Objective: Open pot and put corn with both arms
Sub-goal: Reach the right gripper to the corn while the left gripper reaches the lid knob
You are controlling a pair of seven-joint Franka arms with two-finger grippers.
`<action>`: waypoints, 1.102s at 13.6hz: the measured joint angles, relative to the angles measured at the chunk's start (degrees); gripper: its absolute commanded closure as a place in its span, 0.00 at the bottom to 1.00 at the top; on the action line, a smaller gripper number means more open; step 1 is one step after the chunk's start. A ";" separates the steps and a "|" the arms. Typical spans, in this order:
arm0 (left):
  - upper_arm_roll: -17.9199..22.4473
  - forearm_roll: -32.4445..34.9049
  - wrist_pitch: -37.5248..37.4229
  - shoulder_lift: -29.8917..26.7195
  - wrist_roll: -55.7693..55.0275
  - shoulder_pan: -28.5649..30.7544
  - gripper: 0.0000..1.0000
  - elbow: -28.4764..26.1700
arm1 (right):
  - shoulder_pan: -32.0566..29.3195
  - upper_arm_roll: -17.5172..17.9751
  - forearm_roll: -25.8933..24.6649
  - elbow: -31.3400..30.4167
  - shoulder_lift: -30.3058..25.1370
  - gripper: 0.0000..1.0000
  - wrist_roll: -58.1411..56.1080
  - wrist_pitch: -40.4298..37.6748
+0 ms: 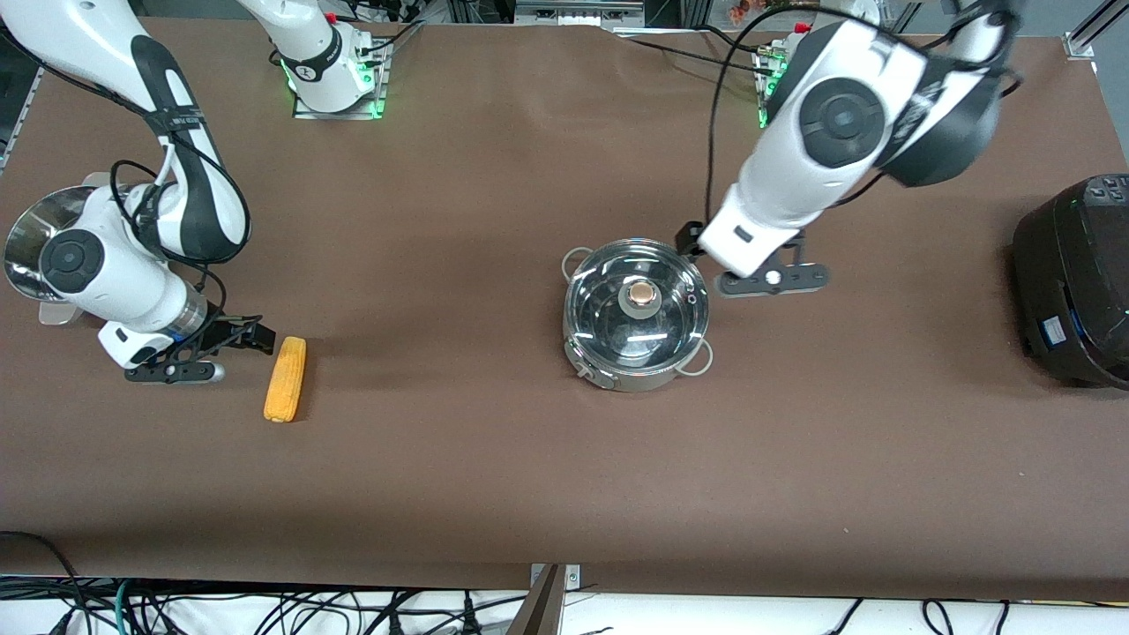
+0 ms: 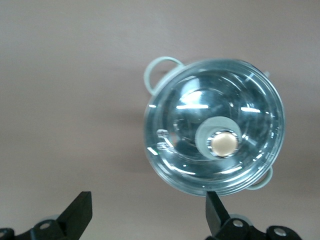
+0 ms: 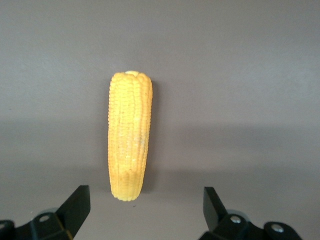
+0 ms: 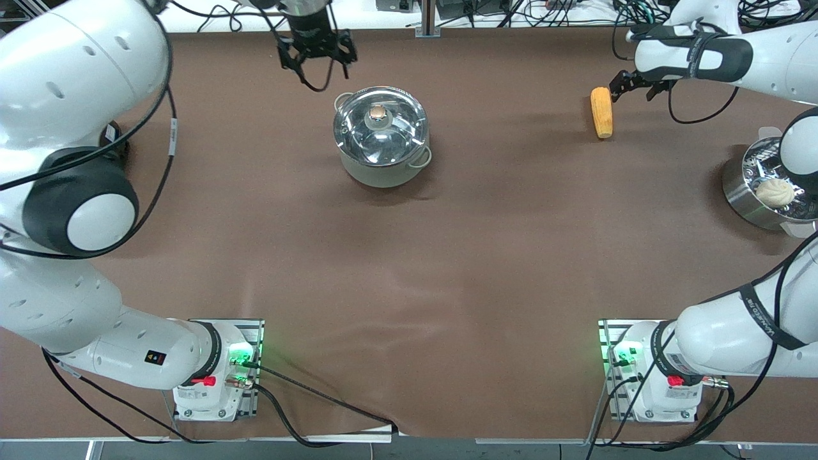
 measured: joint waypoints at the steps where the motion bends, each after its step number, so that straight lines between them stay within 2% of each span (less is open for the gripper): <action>1: -0.03 0.00 1.25 1.37 -0.33 -1.27 0.00 0.01 | 0.00 0.01 0.00 -0.34 0.74 0.00 0.09 1.20; 8: -0.07 0.00 9.90 8.48 -2.68 -5.84 0.00 0.13 | 0.04 0.59 0.00 -0.54 7.46 0.00 0.17 11.33; 15: 0.11 2.24 12.46 11.18 -2.86 -6.40 0.02 0.22 | 0.06 1.62 0.01 -0.54 8.75 0.00 1.72 14.02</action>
